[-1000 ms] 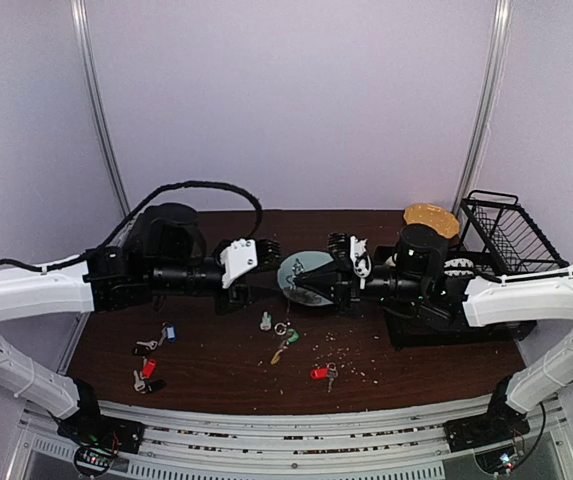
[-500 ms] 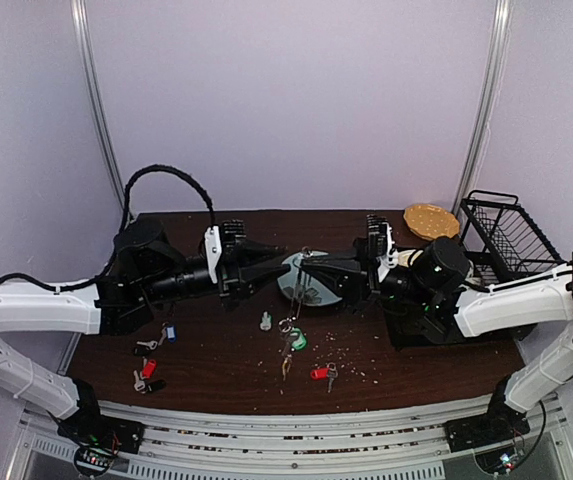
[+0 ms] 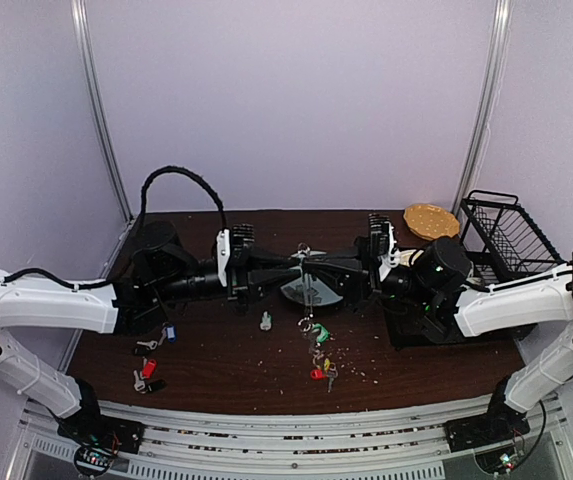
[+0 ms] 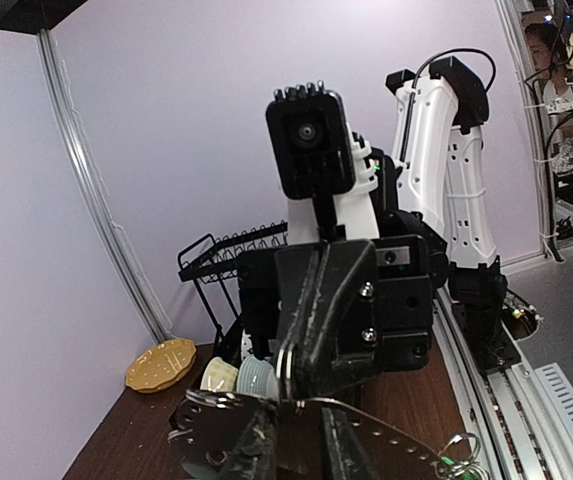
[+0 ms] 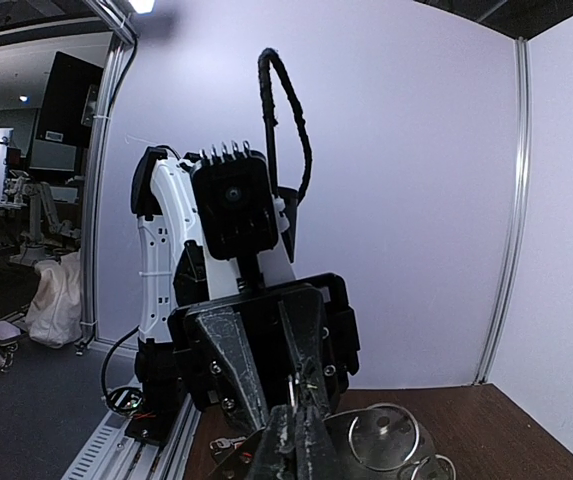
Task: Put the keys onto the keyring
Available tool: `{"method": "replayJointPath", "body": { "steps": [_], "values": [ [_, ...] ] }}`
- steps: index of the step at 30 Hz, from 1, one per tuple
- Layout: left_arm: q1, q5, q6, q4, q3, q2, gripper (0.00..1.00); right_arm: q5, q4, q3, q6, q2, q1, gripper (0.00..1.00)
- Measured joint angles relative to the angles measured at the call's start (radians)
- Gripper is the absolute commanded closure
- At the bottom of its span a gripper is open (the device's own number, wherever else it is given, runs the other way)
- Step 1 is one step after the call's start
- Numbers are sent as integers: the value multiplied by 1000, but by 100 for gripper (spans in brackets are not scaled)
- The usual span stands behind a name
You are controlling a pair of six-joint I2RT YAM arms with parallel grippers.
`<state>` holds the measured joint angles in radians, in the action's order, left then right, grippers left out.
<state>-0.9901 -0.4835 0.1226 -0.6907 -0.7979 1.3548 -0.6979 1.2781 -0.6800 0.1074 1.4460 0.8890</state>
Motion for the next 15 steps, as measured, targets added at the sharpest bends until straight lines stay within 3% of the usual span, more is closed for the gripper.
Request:
{"method": "replayJointPath", "body": {
  "steps": [4, 10, 13, 15],
  "values": [
    [0, -8, -6, -10, -2, 3, 81, 0, 0, 0, -8, -2, 0, 100],
    [1, -11, -13, -21, -2, 8, 95, 0, -4, 0, -26, -4, 0, 100],
    [1, -11, -17, -32, -2, 8, 96, 0, -5, 0, -31, -4, 0, 100],
    [1, -10, -17, -41, -1, 9, 91, 0, -5, 0, -33, -6, 0, 100]
  ]
}}
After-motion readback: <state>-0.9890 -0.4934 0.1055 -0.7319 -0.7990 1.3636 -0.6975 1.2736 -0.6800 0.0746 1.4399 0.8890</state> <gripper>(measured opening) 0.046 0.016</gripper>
